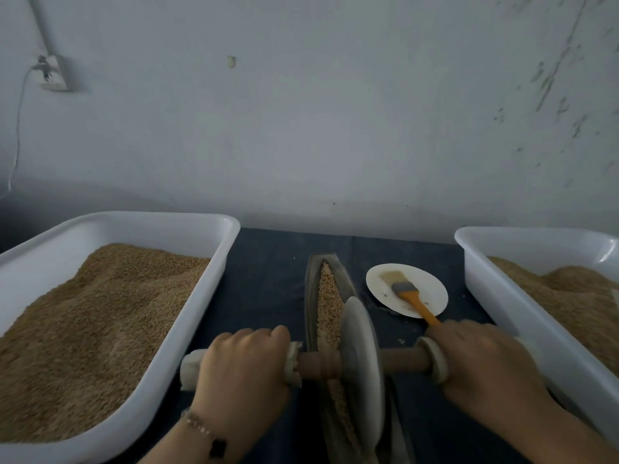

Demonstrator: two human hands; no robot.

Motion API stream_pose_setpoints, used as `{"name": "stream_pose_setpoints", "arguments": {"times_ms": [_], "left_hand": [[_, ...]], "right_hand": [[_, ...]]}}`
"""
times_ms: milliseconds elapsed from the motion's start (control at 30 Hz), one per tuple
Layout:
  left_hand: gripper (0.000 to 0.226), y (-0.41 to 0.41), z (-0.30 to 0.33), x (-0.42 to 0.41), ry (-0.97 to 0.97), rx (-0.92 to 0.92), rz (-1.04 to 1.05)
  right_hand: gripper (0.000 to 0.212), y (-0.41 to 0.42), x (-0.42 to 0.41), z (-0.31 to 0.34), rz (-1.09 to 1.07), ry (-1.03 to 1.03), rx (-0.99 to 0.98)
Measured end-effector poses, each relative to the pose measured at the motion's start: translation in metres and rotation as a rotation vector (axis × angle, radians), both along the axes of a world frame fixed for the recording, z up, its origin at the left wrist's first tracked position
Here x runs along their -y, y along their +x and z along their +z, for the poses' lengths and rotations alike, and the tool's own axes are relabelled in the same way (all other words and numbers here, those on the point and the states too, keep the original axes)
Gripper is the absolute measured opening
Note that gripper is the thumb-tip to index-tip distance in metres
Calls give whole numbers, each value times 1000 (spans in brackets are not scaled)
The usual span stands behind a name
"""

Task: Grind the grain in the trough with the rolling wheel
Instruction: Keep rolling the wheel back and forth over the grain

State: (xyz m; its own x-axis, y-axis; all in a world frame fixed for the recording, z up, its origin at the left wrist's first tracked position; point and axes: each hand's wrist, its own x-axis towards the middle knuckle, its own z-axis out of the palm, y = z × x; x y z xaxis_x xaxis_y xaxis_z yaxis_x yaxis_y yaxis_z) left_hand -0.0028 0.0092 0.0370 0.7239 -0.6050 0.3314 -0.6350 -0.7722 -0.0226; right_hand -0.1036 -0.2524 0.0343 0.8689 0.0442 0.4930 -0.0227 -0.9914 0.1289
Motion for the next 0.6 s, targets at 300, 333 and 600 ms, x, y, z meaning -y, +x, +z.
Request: {"name": "stream_pose_setpoints", "arguments": {"times_ms": [300,333,600], "left_hand": [[20,90,-12,42,-107,65,228],[21,96,-11,46,-113,77,246],[20,83,-12,34,-40,36,139]], "right_hand": [[24,122,22,2,-117,-52,36],[23,129,23,2,-126,-53,42],[20,91,12,-3,-119,-24,70]]}}
